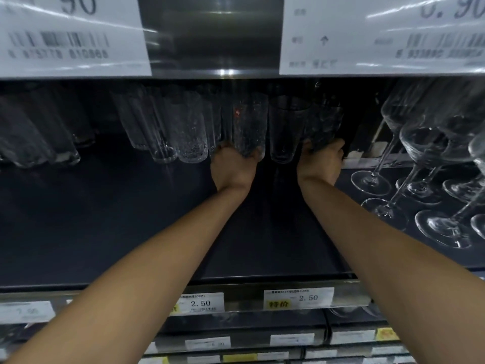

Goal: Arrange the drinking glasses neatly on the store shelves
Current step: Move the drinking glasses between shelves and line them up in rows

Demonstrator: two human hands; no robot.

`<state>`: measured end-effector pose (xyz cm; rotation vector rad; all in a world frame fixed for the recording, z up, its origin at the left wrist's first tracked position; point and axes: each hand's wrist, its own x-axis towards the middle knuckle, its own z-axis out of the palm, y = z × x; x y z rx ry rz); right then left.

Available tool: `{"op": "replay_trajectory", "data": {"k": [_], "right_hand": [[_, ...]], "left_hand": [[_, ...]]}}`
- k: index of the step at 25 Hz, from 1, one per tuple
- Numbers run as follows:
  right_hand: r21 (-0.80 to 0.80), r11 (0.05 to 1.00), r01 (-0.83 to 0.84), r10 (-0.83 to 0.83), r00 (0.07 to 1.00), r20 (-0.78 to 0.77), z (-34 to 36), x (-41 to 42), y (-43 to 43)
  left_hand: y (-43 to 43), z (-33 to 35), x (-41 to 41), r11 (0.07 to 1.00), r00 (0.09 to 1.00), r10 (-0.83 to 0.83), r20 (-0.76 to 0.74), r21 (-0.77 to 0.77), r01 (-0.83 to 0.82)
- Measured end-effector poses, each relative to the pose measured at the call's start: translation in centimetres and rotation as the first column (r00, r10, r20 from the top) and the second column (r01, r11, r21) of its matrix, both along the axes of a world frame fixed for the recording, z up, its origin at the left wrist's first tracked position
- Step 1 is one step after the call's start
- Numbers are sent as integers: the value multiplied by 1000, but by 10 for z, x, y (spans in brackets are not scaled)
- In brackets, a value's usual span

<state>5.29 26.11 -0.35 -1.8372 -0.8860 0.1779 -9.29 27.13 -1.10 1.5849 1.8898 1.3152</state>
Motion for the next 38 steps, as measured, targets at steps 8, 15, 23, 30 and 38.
{"op": "replay_trajectory", "data": {"k": [8,15,23,30,38], "right_hand": [[-1,999,37,-37,998,-44,2,-2,5],[27,998,52,-52,999,3,-3,0,5],[115,993,31,-27,999,-29,-4,1,-10],[93,996,3,-1,1000,-23,-4,2,-19],[48,998,-41,40,999,10,-2,5,-37]], "left_hand": [[-6,-1,1,1000,1000,9,-19,30,-9],[-9,2,2,998,996,40,-79,46,-36],[-19,6,2,999,997,20,-76,28,-18],[-19,2,1,999,1000,0,-12,37,0],[-19,1,-1,998,999,-44,10,48,44]]}}
